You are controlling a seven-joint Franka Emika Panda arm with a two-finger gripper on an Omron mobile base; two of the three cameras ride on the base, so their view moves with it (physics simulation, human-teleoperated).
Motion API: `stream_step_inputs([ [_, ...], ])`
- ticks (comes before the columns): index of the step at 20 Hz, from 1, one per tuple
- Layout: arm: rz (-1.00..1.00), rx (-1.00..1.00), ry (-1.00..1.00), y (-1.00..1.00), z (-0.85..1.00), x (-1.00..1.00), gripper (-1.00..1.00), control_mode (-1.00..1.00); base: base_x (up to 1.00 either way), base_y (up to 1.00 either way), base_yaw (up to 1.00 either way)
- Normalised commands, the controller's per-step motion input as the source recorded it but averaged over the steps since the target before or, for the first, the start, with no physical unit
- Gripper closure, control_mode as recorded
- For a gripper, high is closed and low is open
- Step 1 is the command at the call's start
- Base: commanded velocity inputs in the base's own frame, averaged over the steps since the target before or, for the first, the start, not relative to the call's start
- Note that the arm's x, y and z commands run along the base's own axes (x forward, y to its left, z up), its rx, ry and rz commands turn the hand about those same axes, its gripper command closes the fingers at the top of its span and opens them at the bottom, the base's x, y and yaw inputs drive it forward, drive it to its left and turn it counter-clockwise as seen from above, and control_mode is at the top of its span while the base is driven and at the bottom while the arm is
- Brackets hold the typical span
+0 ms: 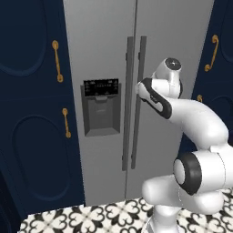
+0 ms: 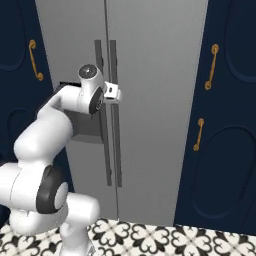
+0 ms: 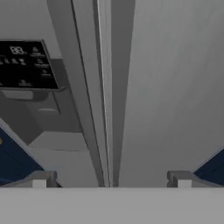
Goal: Take the strawberry from the fridge and place it on top of the pancake, located on the dining counter.
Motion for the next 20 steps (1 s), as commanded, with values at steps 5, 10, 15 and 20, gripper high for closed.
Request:
stream_step_inputs([
  [5,0.0,0.0,-0.02,-0.22,-0.12,0.88,-1.0,-1.0,0.0,0.0,0.0],
  [10,0.0,0.0,-0.06,-0.01,-0.06,0.74,-1.0,-1.0,0.0,0.0,0.0],
  [15,0.0,0.0,-0.06,0.06,-0.04,0.66,-1.0,-1.0,0.0,0.0,0.0],
  [20,0.0,0.0,-0.16,0.0,-0.2,0.54,-1.0,-1.0,0.0,0.0,0.0],
])
